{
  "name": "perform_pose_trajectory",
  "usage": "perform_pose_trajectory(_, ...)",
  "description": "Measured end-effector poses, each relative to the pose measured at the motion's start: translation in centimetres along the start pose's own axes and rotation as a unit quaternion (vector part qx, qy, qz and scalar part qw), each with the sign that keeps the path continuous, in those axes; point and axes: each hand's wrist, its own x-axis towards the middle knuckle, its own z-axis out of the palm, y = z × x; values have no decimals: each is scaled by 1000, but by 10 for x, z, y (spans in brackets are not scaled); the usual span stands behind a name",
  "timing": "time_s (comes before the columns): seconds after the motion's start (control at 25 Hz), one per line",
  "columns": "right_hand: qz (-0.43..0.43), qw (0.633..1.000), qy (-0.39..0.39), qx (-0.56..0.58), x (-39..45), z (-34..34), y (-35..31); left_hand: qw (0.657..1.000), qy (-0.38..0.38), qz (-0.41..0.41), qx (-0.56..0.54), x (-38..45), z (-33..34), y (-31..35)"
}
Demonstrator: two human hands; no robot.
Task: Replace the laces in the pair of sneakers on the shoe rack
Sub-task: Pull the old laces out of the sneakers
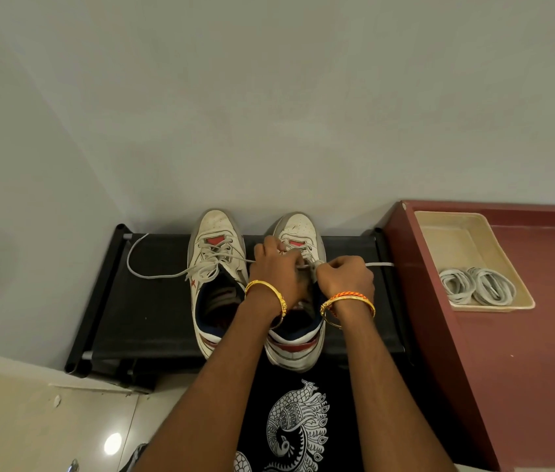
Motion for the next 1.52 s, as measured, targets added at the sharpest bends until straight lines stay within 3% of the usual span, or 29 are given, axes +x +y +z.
perform_pose_trajectory(0.12,1,1000,1,1,-1,-1,0,984,72,-58,-153,5,-1,-7)
perform_pose_trajectory(0.2,-1,1000,0,9,-1,-2,1,955,106,-129,-246,8,-2,-8)
perform_pose_trajectory(0.32,1,1000,-3,19,0,-5,2,911,115,-207,-339,14,-3,-5)
perform_pose_trajectory(0.4,5,1000,-5,25,1,-6,3,905,90,-181,-374,12,-7,-1)
perform_pose_trajectory(0.48,5,1000,-6,28,1,-5,3,939,45,-108,-323,7,-8,-1)
perform_pose_trajectory(0.56,1,1000,-7,25,1,-3,3,992,9,-40,-116,4,-6,2)
perform_pose_trajectory(0.6,0,1000,-6,25,1,-2,3,1000,3,-16,-12,5,-5,3)
perform_pose_trajectory(0.68,-1,1000,-6,24,1,-2,3,996,-14,-9,84,9,-5,7)
perform_pose_trajectory(0.8,-5,1000,-7,23,1,-3,3,998,7,-36,43,9,-3,8)
perform_pose_trajectory(0.96,0,1000,-10,24,2,-3,2,979,100,-107,-141,4,-10,-3)
perform_pose_trajectory(1.04,4,1000,-14,27,3,-3,3,949,153,-102,-256,3,-20,-6)
perform_pose_trajectory(1.12,7,999,-19,31,5,-2,3,890,204,-119,-389,0,-31,-7)
perform_pose_trajectory(1.16,8,999,-25,33,6,-2,4,836,219,-151,-480,0,-35,-9)
perform_pose_trajectory(1.24,7,999,-36,34,7,-1,4,689,209,-180,-670,2,-42,-10)
perform_pose_trajectory(1.28,7,999,-42,34,8,-1,3,647,193,-180,-715,2,-43,-10)
perform_pose_trajectory(1.32,8,998,-47,34,8,-2,3,670,182,-176,-698,3,-42,-8)
perform_pose_trajectory(1.36,8,998,-52,35,9,-3,2,756,177,-158,-610,4,-39,-7)
perform_pose_trajectory(1.4,8,998,-56,36,9,-4,2,864,161,-126,-460,3,-33,-4)
perform_pose_trajectory(1.44,9,998,-58,36,9,-5,2,947,124,-83,-286,2,-26,-1)
perform_pose_trajectory(1.48,10,998,-58,38,10,-5,2,987,83,-56,-125,2,-18,2)
perform_pose_trajectory(1.52,9,998,-58,39,10,-5,2,997,40,-58,-16,3,-12,7)
